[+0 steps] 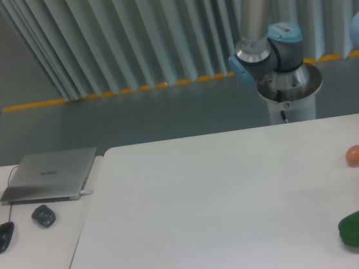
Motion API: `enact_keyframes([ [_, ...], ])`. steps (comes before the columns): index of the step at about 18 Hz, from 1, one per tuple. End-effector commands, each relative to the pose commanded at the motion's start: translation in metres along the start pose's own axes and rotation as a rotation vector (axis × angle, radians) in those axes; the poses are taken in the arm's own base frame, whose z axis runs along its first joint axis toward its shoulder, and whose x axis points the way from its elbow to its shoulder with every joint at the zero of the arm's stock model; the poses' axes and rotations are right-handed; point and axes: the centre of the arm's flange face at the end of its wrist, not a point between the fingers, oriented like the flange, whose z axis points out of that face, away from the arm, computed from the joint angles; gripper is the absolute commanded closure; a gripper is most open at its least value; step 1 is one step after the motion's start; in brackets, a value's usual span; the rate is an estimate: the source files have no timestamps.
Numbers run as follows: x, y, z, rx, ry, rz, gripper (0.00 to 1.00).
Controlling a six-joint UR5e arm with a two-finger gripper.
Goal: Place the red pepper on the table
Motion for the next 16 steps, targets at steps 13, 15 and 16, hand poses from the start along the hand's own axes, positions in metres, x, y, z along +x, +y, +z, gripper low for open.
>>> enact_keyframes([
  [13,0.013,0.022,0.001,-0.021,-0.053,-0.064,0.00],
  [15,0.016,0.035,-0.002,-0.031,-0.075,-0.079,0.00],
  [16,0.018,0.037,-0.006,-0.038,-0.080,-0.089,0.00],
])
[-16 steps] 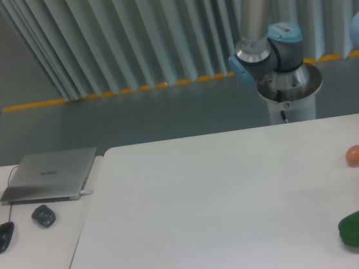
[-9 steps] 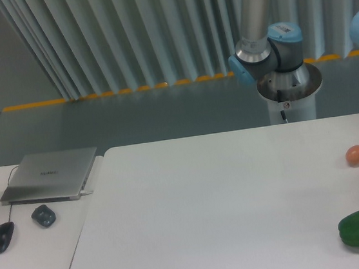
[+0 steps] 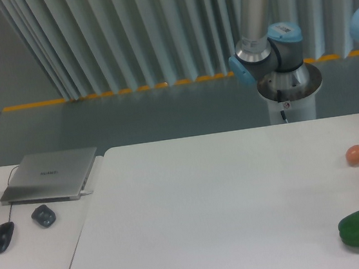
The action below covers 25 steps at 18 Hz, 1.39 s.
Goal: Place the red pepper on the table
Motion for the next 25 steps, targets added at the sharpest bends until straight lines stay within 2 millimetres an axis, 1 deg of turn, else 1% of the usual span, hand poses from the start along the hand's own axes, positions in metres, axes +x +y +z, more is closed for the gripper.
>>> enact_keyframes([
  [2,0.000,0.007,-0.001,-0.003,-0.004,-0.017,0.00],
  [3,0.002,0.017,-0.002,-0.006,-0.012,-0.031,0.00],
  [5,0.002,0.029,-0.003,-0.007,-0.020,-0.038,0.00],
  [6,0.003,0.038,-0.004,-0.011,-0.021,-0.052,0.00],
  [9,-0.005,0.047,-0.001,-0.021,-0.021,-0.041,0.00],
  [11,-0.014,0.056,0.004,-0.039,-0.026,-0.001,0.00],
  [14,-0.027,0.065,0.018,-0.067,-0.034,0.012,0.00],
  [17,-0.037,0.069,0.042,-0.072,-0.045,0.000,0.00],
  [20,-0.040,0.073,0.057,-0.071,-0.039,-0.014,0.00],
  [21,-0.038,0.086,0.064,-0.073,-0.036,-0.030,0.00],
  [22,-0.040,0.089,0.068,-0.076,-0.043,-0.026,0.00],
  [24,-0.039,0.103,0.082,-0.080,-0.040,-0.050,0.00],
  [25,-0.039,0.107,0.089,-0.077,-0.038,-0.056,0.00],
])
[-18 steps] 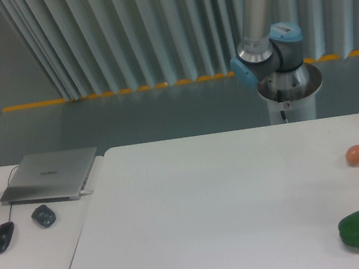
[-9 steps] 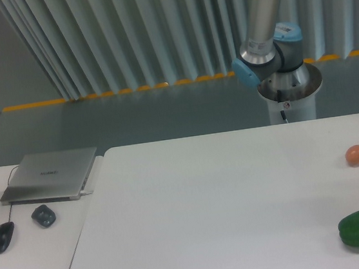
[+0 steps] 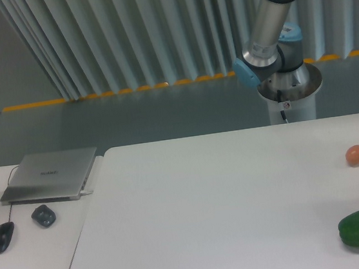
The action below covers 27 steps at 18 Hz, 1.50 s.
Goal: Place the red pepper on the table
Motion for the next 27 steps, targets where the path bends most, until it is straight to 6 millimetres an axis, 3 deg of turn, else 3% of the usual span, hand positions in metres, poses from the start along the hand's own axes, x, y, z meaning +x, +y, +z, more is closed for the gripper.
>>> enact_keyframes([
  [3,-0.002,0.007,0.021,-0.006,-0.004,-0.011,0.00],
  [10,-0.004,0.008,0.038,-0.005,-0.002,-0.028,0.00],
  [23,-0.004,0.006,0.055,0.003,0.018,-0.022,0.00],
  [27,-0.004,0.006,0.055,0.000,0.014,-0.013,0.26],
])
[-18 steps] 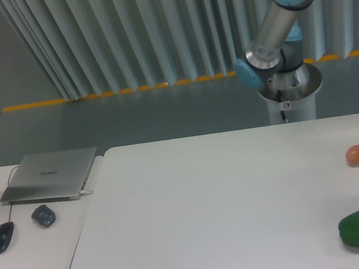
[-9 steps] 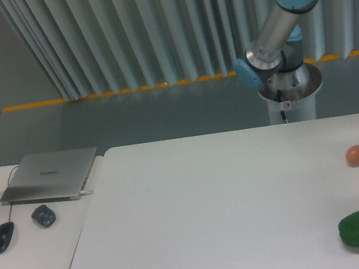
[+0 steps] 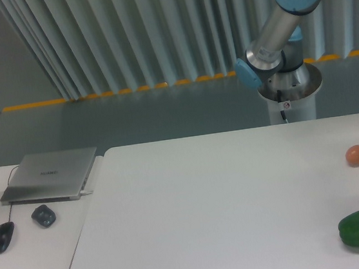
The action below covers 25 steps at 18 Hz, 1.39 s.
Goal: Place the red pepper on the table
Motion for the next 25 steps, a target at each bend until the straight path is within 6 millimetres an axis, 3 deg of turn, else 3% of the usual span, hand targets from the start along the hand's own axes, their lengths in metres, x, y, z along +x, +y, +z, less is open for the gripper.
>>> enact_keyframes([
  [1,0.000,0.000,0.001,0.001,0.001,0.000,0.35],
  [4,0.000,-0.001,0.000,0.001,0.001,0.000,0.48],
  [8,-0.001,-0.001,-0.014,-0.007,-0.016,-0.010,0.51],
  [14,0.009,-0.007,-0.082,-0.022,-0.046,-0.005,0.51],
  [17,0.012,-0.032,-0.114,-0.016,-0.058,-0.031,0.51],
  [20,0.019,-0.073,-0.139,0.005,-0.059,-0.059,0.51],
  [25,0.033,-0.137,-0.148,0.026,-0.053,-0.089,0.51],
])
